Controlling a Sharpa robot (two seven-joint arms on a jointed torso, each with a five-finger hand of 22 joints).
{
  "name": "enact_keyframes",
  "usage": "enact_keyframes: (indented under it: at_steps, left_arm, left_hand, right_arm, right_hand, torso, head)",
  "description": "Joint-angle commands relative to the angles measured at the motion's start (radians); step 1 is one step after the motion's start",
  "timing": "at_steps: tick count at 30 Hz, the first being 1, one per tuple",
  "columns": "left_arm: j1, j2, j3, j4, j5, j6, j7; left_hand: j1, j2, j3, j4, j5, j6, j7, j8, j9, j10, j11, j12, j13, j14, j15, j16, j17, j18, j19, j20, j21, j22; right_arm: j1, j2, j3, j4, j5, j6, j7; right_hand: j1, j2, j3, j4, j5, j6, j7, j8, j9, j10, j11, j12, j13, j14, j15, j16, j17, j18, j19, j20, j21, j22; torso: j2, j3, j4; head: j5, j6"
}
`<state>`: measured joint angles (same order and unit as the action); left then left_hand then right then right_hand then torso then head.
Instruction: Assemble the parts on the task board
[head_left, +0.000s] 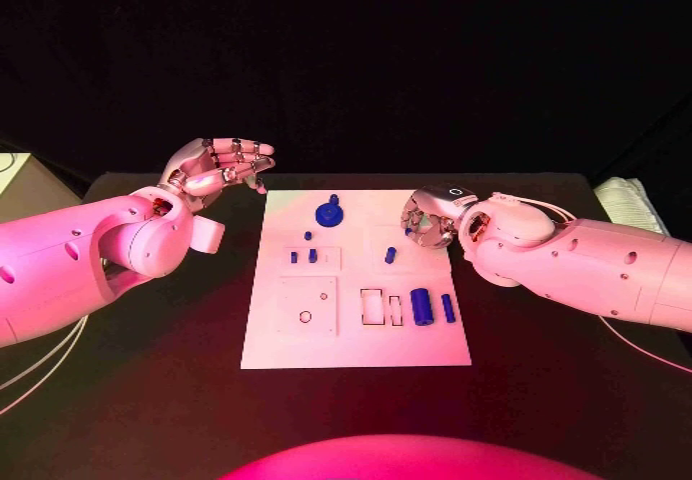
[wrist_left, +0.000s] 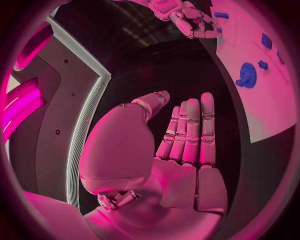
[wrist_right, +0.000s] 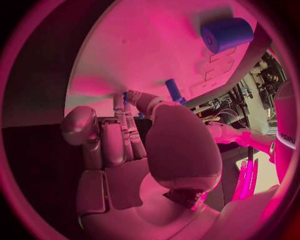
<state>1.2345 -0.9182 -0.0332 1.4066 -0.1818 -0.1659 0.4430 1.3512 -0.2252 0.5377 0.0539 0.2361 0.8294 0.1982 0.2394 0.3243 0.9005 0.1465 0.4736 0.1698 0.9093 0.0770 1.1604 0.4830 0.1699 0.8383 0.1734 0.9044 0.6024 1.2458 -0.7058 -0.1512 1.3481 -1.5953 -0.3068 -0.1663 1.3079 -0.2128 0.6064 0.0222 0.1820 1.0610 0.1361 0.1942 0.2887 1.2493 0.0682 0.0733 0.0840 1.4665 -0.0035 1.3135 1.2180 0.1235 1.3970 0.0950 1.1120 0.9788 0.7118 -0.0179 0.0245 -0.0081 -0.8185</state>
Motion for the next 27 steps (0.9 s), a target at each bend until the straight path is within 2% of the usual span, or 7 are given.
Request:
enact_keyframes:
  at_steps: [1,7,16,21,27]
  left_arm:
    - [0.000,0.002,0.001,0.002,0.011,0.002,0.014]
    - [0.000,0.001,0.001,0.003,0.011,0.002,0.011]
    - [0.000,0.000,0.001,0.003,0.009,0.002,0.008]
    - [0.000,0.000,0.001,0.002,0.008,0.002,0.006]
    - [0.000,0.001,0.001,-0.003,0.007,0.003,0.004]
  left_hand:
    - [0.001,0.008,-0.003,-0.002,0.004,0.002,0.007,0.005,0.001,-0.004,-0.003,0.005,0.001,-0.003,-0.001,-0.005,-0.001,0.015,0.009,-0.001,-0.006,-0.002]
    - [0.005,0.009,-0.003,-0.004,0.004,0.002,0.007,0.005,0.001,-0.004,-0.003,0.006,0.001,-0.003,-0.001,-0.006,-0.001,0.015,0.011,-0.001,-0.007,-0.003]
    - [0.008,0.009,-0.003,-0.006,0.004,0.002,0.007,0.005,0.001,-0.005,-0.003,0.007,0.001,-0.003,-0.002,-0.006,-0.002,0.015,0.012,-0.002,-0.008,-0.003]
    - [0.010,0.009,-0.003,-0.007,0.004,0.002,0.008,0.005,0.001,-0.005,-0.003,0.007,0.001,-0.004,-0.002,-0.006,-0.002,0.015,0.013,-0.002,-0.008,-0.004]
    - [0.011,0.009,-0.003,-0.008,0.004,0.002,0.008,0.005,0.001,-0.006,-0.003,0.007,0.001,-0.004,-0.002,-0.006,-0.002,0.015,0.013,-0.002,-0.008,-0.004]
  right_arm:
    - [-0.011,0.006,-0.006,0.000,0.010,0.029,-0.004]
    - [-0.015,0.011,-0.006,0.001,0.001,0.021,-0.018]
    - [-0.020,0.014,-0.006,0.007,-0.020,0.012,-0.039]
    - [-0.020,0.009,-0.006,0.012,-0.032,-0.020,-0.051]
    - [-0.021,-0.009,-0.005,0.032,-0.038,-0.086,-0.055]
  right_hand:
    - [0.006,0.024,0.010,-0.003,-0.009,0.020,-0.007,0.017,0.009,0.021,-0.005,0.006,0.002,0.047,-0.014,0.006,0.001,-0.017,0.006,-0.009,0.017,0.018]
    - [0.018,0.048,0.020,-0.015,-0.046,0.038,-0.017,0.042,0.034,0.049,-0.016,0.008,0.011,0.044,-0.024,0.012,-0.001,-0.019,0.007,-0.018,0.034,0.040]
    - [0.028,0.060,0.027,-0.029,-0.044,0.042,-0.019,0.057,0.052,0.062,-0.021,0.005,0.015,0.044,-0.028,0.016,-0.003,-0.022,0.011,-0.024,0.051,0.062]
    - [0.031,0.062,0.030,-0.033,-0.043,0.042,-0.019,0.060,0.056,0.064,-0.021,0.004,0.016,0.043,-0.029,0.016,-0.003,-0.022,0.010,-0.024,0.052,0.064]
    - [0.031,0.062,0.032,-0.035,-0.043,0.042,-0.019,0.062,0.059,0.066,-0.021,0.004,0.017,0.043,-0.029,0.018,-0.002,-0.023,0.011,-0.025,0.055,0.067]
  torso:
    - [0.000,-0.0004,-0.0006]
    - [0.001,-0.0002,0.0001]
    - [-0.001,-0.0011,0.0002]
    - [-0.001,-0.0014,0.0000]
    - [-0.002,-0.0004,-0.0001]
  head:
    - [-0.001,-0.002]
    - [-0.002,-0.005]
    - [-0.001,-0.008]
    - [0.000,-0.007]
    - [0.002,-0.005]
